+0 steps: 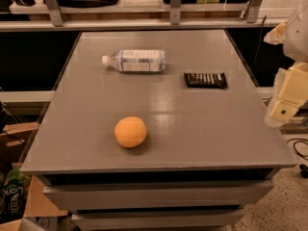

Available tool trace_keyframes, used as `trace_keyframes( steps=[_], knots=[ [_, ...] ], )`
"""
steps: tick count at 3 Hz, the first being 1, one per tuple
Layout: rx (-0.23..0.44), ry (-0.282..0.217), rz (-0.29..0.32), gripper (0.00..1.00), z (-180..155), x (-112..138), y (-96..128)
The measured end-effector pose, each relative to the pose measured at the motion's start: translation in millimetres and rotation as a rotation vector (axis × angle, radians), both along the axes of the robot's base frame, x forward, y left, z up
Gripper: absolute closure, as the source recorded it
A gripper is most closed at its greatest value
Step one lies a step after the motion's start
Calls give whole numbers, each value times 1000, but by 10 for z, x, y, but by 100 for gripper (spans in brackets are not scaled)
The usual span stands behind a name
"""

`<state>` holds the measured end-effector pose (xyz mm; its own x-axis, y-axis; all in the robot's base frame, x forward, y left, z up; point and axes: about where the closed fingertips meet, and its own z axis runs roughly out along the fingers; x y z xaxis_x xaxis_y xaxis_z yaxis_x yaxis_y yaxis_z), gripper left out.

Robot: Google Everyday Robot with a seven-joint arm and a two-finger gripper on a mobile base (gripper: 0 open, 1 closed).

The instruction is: Move rxbar chocolate near orange

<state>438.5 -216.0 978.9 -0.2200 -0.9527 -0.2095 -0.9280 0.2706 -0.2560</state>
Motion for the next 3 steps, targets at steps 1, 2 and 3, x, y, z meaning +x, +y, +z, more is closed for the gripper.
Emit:
trace_keyframes(
  steps=[1, 2, 3],
  knots=[
    [1, -6, -5, 0, 12, 12, -4],
    [-19, -20, 39, 0, 22, 253, 38],
    [-65, -30, 125, 0, 16, 624, 147]
  ],
)
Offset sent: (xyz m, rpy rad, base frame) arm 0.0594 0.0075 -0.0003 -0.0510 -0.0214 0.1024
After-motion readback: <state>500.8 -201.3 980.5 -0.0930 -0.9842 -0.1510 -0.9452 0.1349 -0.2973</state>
